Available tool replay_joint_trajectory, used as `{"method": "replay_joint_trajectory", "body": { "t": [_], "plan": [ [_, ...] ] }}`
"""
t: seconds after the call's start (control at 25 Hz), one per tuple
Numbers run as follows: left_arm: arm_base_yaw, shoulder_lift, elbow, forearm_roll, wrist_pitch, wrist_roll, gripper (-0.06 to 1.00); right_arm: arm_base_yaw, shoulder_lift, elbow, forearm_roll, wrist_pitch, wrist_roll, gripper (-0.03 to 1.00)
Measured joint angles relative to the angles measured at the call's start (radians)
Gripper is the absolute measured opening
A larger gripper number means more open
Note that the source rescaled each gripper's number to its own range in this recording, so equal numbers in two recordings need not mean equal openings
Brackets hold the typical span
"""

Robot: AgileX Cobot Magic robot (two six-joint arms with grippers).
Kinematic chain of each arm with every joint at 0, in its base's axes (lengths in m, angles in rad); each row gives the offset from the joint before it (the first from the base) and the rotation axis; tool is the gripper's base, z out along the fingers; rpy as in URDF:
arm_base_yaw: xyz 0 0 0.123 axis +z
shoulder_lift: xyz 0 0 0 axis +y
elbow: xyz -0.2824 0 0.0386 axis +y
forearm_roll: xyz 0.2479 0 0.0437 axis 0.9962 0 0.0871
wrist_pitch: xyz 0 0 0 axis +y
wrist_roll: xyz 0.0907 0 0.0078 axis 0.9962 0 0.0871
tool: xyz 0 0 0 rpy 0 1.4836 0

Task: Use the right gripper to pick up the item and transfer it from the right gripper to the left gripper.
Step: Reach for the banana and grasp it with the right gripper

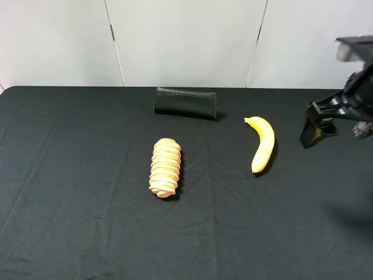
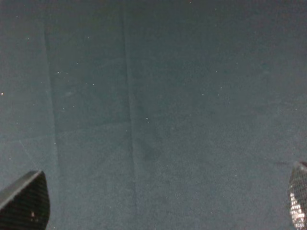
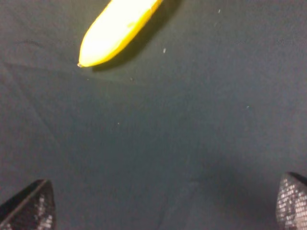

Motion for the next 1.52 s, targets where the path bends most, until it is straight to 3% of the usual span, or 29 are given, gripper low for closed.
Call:
{"method": "replay_joint_trajectory", "body": {
  "t": [0.4, 0.8, 1.52],
  "plan": [
    [0.0, 0.0, 0.0, 0.0, 0.0, 0.0, 0.98, 0.0, 0.19, -0.094, 0.109, -0.116, 0.036, 1.0],
    [0.0, 0.0, 0.0, 0.0, 0.0, 0.0, 0.98, 0.0, 0.39, -0.238, 0.109, -0.127, 0.08, 1.0],
    [0.0, 0.0, 0.0, 0.0, 0.0, 0.0, 0.98, 0.0, 0.603, -0.249, 0.075, -0.265, 0.156, 1.0]
  ]
}}
